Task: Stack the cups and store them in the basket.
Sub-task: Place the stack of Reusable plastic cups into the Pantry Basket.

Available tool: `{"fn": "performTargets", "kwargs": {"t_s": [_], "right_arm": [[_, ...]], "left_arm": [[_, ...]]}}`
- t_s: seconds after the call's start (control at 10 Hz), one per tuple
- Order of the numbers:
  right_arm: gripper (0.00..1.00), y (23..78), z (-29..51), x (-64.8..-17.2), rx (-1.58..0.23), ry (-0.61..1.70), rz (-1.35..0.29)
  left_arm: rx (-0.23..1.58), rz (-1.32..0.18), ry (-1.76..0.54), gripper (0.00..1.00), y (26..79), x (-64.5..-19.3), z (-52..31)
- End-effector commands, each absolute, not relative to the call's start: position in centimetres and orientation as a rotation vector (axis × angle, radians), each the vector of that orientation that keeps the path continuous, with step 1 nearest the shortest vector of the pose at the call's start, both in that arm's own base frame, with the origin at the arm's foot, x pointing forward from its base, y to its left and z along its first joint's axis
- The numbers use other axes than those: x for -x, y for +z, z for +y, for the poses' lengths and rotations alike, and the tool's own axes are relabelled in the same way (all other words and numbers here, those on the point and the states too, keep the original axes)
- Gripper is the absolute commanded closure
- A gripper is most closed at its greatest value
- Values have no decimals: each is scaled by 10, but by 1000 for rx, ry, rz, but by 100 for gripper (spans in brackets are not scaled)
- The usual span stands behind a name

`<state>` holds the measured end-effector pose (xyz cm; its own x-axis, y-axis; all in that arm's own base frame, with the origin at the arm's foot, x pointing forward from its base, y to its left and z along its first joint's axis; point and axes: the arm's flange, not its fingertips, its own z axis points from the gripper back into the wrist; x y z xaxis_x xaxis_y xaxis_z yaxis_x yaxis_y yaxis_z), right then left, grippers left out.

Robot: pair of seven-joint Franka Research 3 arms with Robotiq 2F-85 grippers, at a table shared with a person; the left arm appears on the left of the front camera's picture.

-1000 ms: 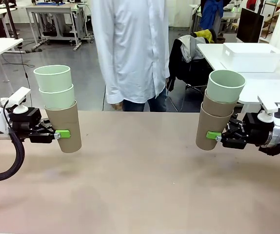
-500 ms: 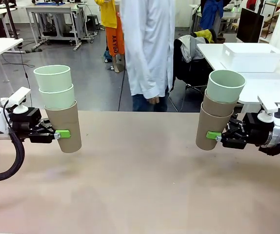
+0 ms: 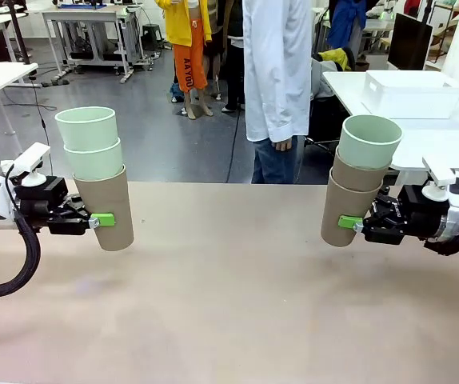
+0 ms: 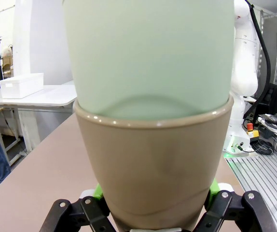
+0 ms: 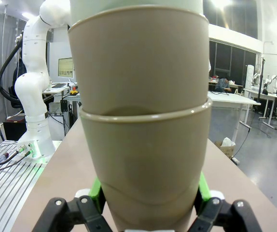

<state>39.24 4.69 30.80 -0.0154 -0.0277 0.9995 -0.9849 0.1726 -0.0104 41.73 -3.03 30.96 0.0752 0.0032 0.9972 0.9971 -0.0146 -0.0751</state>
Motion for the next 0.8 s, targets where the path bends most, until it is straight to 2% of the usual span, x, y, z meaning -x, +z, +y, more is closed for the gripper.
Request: {"fn": "performTargets", "kwargs": {"t_s": [0.0,0.7], "right_arm": [[13,312,46,-393,-1094,1079,-1333],[13,312,46,-393,-1094,1079,-1333]], "left_arm": [[1261,-1158,-1168,15,315,-418,-30],[1261,-1158,-1168,15,315,-418,-30]]}}
